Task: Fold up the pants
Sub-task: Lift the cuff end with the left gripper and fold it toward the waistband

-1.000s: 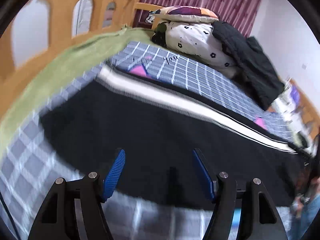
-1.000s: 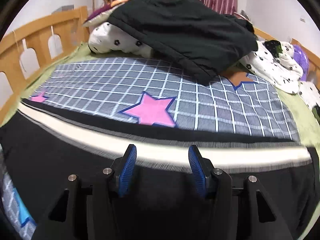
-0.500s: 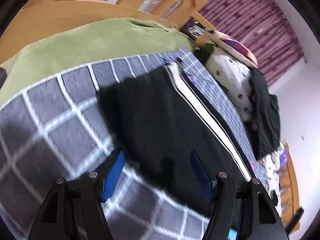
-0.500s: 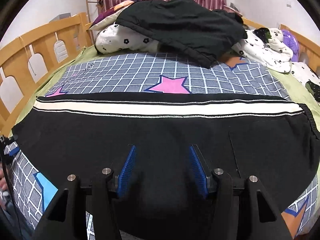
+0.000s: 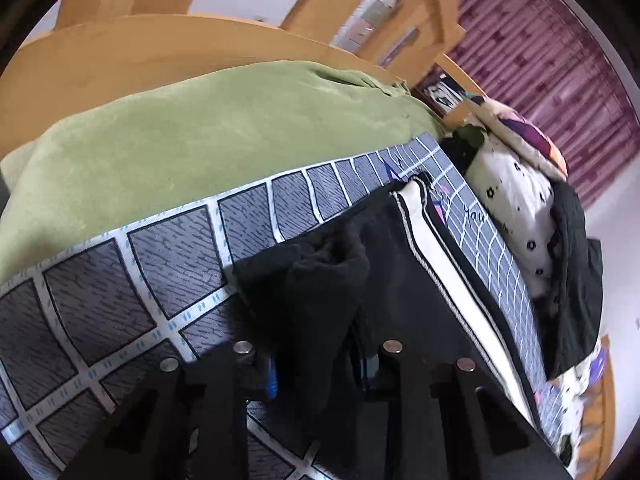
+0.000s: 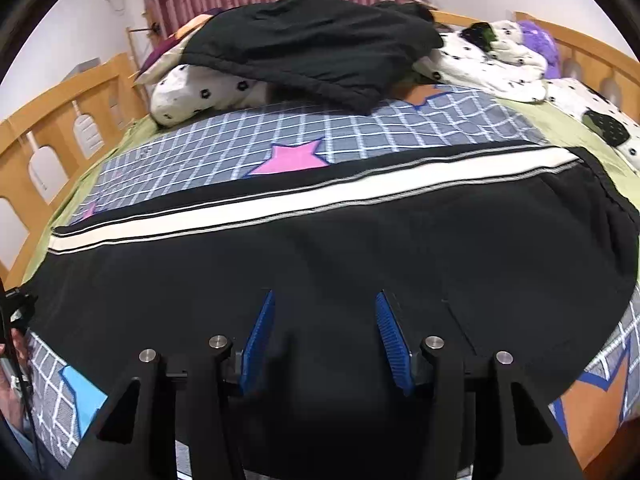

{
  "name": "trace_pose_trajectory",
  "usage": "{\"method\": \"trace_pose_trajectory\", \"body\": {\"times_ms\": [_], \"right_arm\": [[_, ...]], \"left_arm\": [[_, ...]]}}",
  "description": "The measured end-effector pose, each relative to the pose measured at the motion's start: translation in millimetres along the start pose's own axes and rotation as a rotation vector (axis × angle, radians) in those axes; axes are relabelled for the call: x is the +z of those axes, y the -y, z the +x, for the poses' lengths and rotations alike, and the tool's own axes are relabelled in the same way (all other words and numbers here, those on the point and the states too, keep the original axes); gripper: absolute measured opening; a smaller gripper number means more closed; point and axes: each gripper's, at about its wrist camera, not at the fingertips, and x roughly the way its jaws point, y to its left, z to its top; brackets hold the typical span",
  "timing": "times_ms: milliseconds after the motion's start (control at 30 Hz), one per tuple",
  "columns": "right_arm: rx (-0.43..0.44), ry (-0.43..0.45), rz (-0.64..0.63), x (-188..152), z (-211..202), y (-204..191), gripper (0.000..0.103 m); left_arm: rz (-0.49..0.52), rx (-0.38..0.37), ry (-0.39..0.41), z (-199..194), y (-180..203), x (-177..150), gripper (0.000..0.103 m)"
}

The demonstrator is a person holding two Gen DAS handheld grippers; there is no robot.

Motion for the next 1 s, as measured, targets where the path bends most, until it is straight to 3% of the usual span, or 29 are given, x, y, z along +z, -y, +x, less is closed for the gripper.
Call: {"method": "trace_pose_trajectory", "body": {"times_ms": [133,233,300,433,533,600,667,800,867,933,1000], "right_arm": [[0.012,0.008,0.003,-4,-3,8,0.043],[0.020,0.021,0.015,-3,-5,17,0.043],[0.056,0.002,0.031,-2,-3,30,0.043],[0.065,0.016,0.079,1,-6,55,0.043],[0.001,0.059,0.109,4,-19,80,0.043],[-0.038,0.100,0.149,3,-34,102,0.043],[-0.065,0.140,0.194,1,-47,124,0.043],[-0.074,0.225,0.310,-12,-81,181,0.043],[-0.063,0.251,0.329,-18,-91,198,0.043],[-0.063,0.274,0.355,-24,-98,210,0.043],[-0.036,0.269,0.373,-24,-96,215,0.043]], "left_arm": [[0.043,0.057,-0.007,-3,8,4,0.015],[0.236,0.171,0.104,-26,50,-7,0.012],[0.360,0.207,0.180,-44,89,-15,0.011],[0.585,0.124,0.262,-83,192,-48,0.010],[0.801,0.004,0.281,-110,272,-107,0.010],[0.946,-0.080,0.257,-120,318,-164,0.010],[1.010,-0.156,0.209,-122,344,-212,0.010],[1.070,-0.314,-0.023,-100,373,-318,0.010],[1.083,-0.317,-0.123,-82,373,-360,0.010],[1.113,-0.256,-0.174,-62,367,-402,0.010],[1.143,-0.202,-0.109,-59,361,-424,0.010]]}}
